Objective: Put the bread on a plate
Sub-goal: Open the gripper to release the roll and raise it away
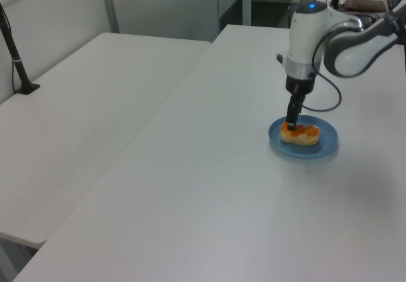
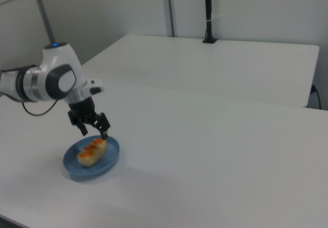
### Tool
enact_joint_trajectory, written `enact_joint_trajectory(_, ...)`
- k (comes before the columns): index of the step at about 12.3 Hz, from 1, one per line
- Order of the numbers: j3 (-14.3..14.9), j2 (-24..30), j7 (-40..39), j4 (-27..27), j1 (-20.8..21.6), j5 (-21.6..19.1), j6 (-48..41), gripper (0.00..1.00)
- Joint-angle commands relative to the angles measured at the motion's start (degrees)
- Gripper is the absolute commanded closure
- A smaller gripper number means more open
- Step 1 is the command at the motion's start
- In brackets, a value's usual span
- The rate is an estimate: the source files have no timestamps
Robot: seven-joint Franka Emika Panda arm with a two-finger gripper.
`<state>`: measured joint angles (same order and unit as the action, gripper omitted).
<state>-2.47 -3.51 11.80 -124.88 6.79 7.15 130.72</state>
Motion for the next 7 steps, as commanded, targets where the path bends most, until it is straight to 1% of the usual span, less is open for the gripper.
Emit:
enact_joint_trajectory(1,0.27,0.96,0.60,10.14,0.24,-1.08,-12.20,0.00)
enact_joint_trajectory(3,0.79,0.96,0.33,18.05,0.07,-0.91,-20.28,0.00)
enact_joint_trajectory(4,1.41,0.96,0.33,22.01,-0.02,-0.91,-24.07,0.00)
enact_joint_trajectory(5,2.63,1.05,-0.28,25.70,-0.28,-0.91,-28.11,0.00)
enact_joint_trajectory(7,3.78,1.22,-0.98,31.34,-1.51,-1.08,-34.97,0.00)
